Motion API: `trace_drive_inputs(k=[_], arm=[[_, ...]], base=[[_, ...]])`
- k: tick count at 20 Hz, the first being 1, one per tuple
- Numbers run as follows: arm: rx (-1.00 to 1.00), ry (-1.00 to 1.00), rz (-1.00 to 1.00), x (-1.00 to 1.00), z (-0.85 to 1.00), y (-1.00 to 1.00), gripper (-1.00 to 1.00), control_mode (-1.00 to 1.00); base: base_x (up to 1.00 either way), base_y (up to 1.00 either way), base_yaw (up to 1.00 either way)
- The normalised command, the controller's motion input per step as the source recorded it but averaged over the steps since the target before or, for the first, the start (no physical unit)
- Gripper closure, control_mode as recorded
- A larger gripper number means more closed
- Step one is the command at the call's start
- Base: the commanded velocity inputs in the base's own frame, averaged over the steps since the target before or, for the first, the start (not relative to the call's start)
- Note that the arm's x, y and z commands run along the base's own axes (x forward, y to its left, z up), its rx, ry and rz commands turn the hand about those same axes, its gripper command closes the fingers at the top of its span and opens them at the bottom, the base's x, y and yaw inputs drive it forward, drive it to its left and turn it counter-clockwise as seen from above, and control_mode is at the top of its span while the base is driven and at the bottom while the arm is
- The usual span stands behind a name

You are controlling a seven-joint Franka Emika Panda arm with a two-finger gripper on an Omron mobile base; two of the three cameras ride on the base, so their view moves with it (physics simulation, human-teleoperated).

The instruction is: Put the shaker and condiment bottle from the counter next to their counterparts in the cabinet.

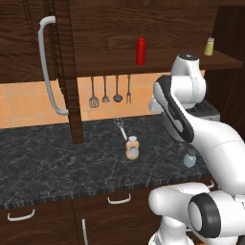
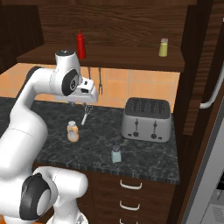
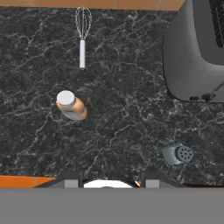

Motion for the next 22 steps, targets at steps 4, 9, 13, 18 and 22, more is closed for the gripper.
trace_drive_inputs(k=[4,9,13,18,22], arm=[[-0.01,0.00,0.00,-0.07,-0.09,0.00,-1.00,-1.00],[-0.02,0.00,0.00,-0.04,-0.30,0.03,-1.00,-1.00],[-0.04,-0.04,-0.01,-0.01,-0.21,0.11,-1.00,-1.00],[-0.12,-0.19,-0.08,-0.02,-0.07,0.38,-1.00,-1.00],[-0.30,-0.31,-0.09,-0.09,-0.16,0.49,-1.00,-1.00]], base=[[0.00,0.00,0.00],[0.00,0.00,0.00],[0.00,0.00,0.00],[0.00,0.00,0.00],[0.00,0.00,0.00]])
